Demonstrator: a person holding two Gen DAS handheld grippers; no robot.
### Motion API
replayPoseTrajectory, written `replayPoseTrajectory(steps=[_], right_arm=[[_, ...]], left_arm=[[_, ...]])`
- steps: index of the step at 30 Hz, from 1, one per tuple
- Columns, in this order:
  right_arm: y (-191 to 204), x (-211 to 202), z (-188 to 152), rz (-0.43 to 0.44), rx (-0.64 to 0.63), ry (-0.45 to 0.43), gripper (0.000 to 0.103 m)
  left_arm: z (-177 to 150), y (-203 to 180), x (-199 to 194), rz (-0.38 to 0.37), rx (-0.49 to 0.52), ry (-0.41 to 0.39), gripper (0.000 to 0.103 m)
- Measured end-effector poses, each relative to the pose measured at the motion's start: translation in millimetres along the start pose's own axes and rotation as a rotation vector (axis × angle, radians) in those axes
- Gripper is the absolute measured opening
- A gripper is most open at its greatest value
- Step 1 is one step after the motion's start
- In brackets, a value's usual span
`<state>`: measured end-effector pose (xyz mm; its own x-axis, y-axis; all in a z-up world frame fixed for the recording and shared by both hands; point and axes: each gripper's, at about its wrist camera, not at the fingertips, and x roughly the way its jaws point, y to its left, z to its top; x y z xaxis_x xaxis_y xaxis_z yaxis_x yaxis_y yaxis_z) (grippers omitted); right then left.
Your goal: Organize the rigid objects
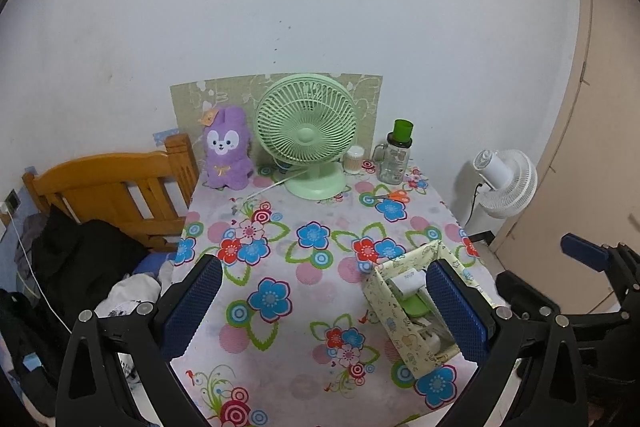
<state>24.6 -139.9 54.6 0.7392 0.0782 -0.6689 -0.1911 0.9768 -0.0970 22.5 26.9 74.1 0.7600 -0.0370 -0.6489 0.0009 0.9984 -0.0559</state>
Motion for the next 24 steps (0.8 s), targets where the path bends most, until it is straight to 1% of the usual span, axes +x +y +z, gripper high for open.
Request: replayPoseTrajectory(steps=[4, 8, 11, 18, 21, 24], right_arm=[[-1.5, 1.4, -0.5, 0.003, 0.006, -0.002, 0.095], [-2.4, 2.4, -2.1, 0.000, 0.004, -0.005, 0.095], [-2.8, 2.1, -2.8, 0.000, 0.008, -0.008, 0.095], [-2.7, -1.4, -8.3, -0.005, 0.042, -0.016, 0.095], [-2.6, -0.3, -8.2, -0.003, 0.048, -0.011, 0.095], [-3.3, -1.3, -9.7, 0.010, 0.059, -0.004, 0.095]], left_arm=[[-3.5, 2.9, 1.2, 0.002, -0.007, 0.001, 0.103], [-9.9, 4.8, -0.1, 0.022, -0.006, -0.010, 0.103], [-12.3, 7.2, -2.3, 0.020, -0.011, -0.016, 0.103], [-14.4, 5.8, -8.4, 0.015, 0.018, -0.031, 0.103], [-15.0, 4.4, -9.6, 0.014, 0.022, -0.028, 0.103], [-14.6, 2.6, -9.6, 0.025, 0.035, -0.010, 0.103]])
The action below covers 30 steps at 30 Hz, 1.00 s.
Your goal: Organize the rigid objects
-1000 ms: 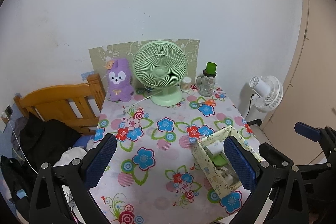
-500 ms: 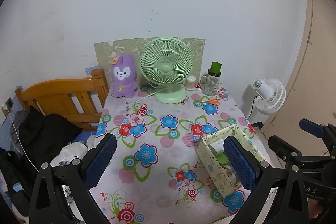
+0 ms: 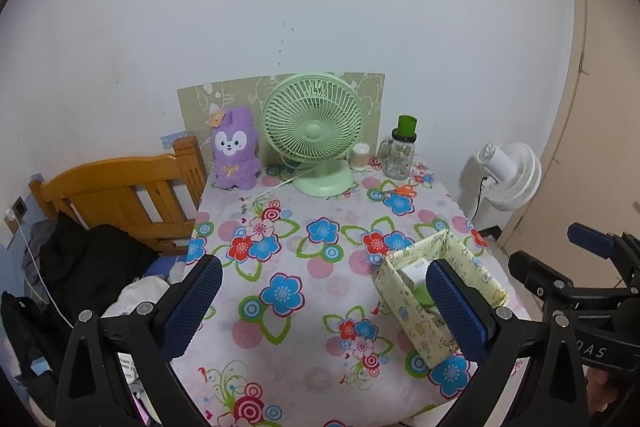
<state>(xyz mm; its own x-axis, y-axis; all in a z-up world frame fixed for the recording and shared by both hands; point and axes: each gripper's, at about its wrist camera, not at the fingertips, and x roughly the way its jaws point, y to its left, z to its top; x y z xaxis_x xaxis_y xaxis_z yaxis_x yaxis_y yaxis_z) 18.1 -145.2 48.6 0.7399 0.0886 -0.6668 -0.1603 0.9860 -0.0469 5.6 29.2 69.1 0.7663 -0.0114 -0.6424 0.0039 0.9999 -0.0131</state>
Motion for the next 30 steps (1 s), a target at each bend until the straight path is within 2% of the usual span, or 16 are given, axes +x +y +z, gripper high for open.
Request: replayPoseTrajectory(steps=[6, 8, 12, 16, 21, 26, 30], right_arm=[[-0.7, -3.8, 3.3, -0.001, 0.040, 0.017, 0.095], [-0.9, -5.5, 5.4, -0.025, 0.044, 0.016, 0.095], [-1.7, -8.5, 6.6, -0.047, 0.042, 0.021, 0.095], [-1.2, -9.1, 10.0, -0.053, 0.039, 0.025, 0.095], [0.4, -12.5, 11.3, -0.052, 0.033, 0.009, 0.095], [1.8, -14.8, 11.6, -0.038, 0.004, 0.007, 0.095], [1.4, -12.3, 12.9, -0.040, -0.013, 0.014, 0.095]], left_arm=[[5.7, -0.4, -1.7, -0.015, 0.014, 0.028, 0.103], [7.2, -0.8, -0.4, -0.019, 0.014, 0.041, 0.103], [6.3, -4.1, 4.5, -0.059, 0.032, 0.063, 0.103], [7.4, -2.4, 5.7, -0.080, -0.005, 0.071, 0.103], [9.8, -2.5, 4.6, -0.068, 0.005, 0.053, 0.103], [12.6, -4.2, 2.6, -0.108, -0.017, 0.049, 0.103], [12.1, -6.5, 2.7, -0.098, -0.016, 0.052, 0.103]])
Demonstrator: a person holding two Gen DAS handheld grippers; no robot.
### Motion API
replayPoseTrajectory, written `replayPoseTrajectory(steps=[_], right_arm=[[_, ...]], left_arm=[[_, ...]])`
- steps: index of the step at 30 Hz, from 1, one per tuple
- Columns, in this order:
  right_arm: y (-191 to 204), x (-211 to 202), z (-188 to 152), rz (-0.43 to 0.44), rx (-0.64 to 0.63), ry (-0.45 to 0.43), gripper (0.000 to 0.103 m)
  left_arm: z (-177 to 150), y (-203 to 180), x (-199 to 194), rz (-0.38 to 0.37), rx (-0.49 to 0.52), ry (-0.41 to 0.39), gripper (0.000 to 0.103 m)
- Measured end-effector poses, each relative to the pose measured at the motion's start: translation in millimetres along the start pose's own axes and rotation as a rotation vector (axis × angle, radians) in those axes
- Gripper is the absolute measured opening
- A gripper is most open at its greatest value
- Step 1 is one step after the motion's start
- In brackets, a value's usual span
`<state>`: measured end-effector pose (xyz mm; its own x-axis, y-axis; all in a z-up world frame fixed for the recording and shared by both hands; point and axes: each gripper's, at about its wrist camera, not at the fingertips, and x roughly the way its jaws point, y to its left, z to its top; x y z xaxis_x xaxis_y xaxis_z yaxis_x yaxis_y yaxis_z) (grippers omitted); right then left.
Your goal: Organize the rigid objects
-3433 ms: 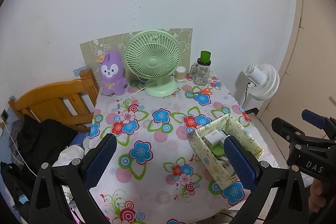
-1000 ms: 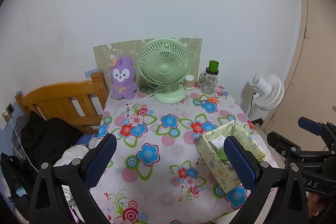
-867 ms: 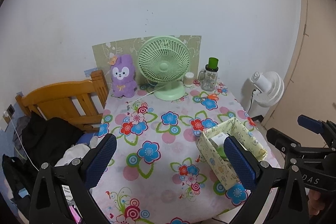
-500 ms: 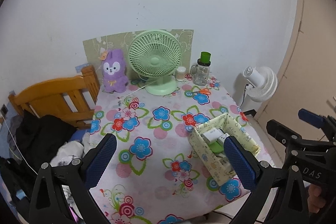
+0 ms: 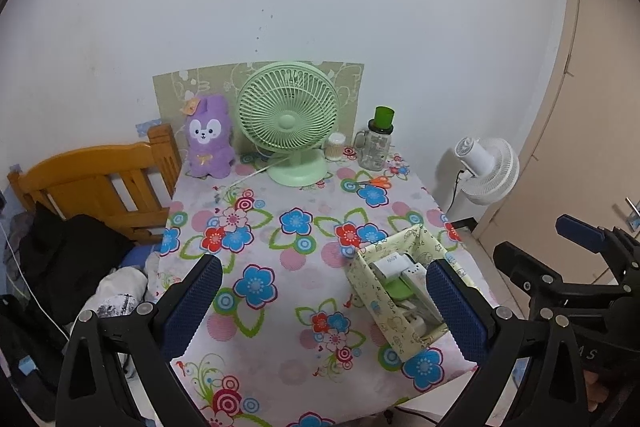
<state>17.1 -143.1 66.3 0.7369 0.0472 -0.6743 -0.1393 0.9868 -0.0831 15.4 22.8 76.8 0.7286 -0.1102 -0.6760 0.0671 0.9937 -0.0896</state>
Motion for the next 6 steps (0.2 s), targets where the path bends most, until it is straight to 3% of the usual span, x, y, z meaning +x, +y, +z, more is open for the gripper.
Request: replayPoseTrajectory(steps=[6], right_arm=[[-2.7, 7.6, 2.4, 0.026, 0.014, 0.026, 0.095]], left_arm=[[2.5, -0.6, 3.3, 0.032, -0.011, -0.001, 0.103]])
